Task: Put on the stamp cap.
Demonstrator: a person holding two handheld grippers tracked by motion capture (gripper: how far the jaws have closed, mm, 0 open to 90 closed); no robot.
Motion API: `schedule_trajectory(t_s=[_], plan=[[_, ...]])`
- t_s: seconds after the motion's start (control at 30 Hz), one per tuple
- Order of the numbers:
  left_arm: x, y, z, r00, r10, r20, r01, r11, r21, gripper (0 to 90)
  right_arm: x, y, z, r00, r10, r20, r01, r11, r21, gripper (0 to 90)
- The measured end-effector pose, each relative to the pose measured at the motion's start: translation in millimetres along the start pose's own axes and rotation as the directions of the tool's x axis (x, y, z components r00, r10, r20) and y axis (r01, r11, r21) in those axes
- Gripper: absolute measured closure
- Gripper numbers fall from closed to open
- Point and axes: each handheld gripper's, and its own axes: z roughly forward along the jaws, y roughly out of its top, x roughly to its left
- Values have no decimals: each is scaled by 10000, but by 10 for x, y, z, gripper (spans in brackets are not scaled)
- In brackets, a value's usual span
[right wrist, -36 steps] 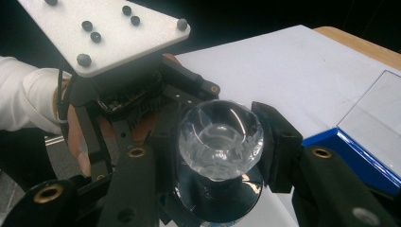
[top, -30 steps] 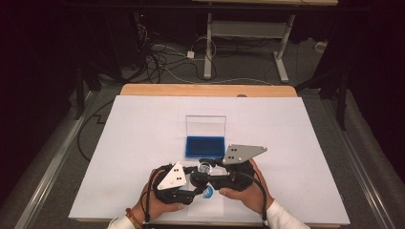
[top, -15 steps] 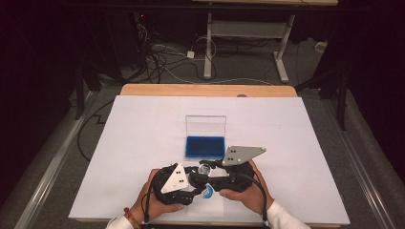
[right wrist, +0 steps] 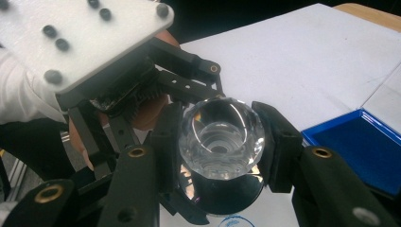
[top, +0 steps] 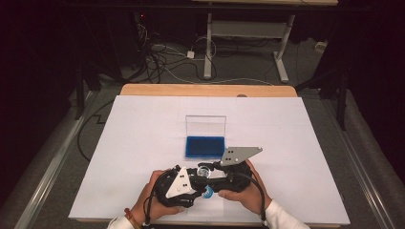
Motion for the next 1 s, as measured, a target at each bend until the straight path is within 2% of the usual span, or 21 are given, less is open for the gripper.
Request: schedule_trajectory(t_s=[0.07,0.17,0.23,0.3,0.4,0.5,0.6,0.9,1.0], plan=[[4,-2,3,10000,69,-22,-69,10000,20,356,-11,-12,2,9999,134,-1,-134,9999,-73,571],[28,-11,-1,9999,-35,157,38,9999,-138,355,-32,-13,-14,9996,260,-57,-260,9996,-60,571],[40,-13,-1,9992,-228,320,241,9989,-399,355,-30,-9,-24,9998,201,-22,-201,9995,-251,570],[52,-20,-10,9989,-274,390,298,9975,-643,355,-12,20,-39,9999,122,102,-119,9997,-216,570],[69,-33,-9,9973,-442,585,489,9955,-808,354,3,36,-64,9999,54,139,-50,9996,-291,570],[98,-57,-7,9936,-792,804,876,9904,-1074,350,-2,36,-90,9998,54,208,-46,9993,-369,570],[102,-71,20,9942,-903,580,953,9913,-912,296,-9,42,-118,9994,5,351,11,9990,-450,570],[112,-109,65,9937,-1000,506,1041,9908,-860,223,-16,28,-152,9978,-232,621,249,9993,-264,570],[126,-122,71,9945,-987,345,1012,9915,-812,200,-12,38,-169,9968,-296,739,318,9991,-287,570]])
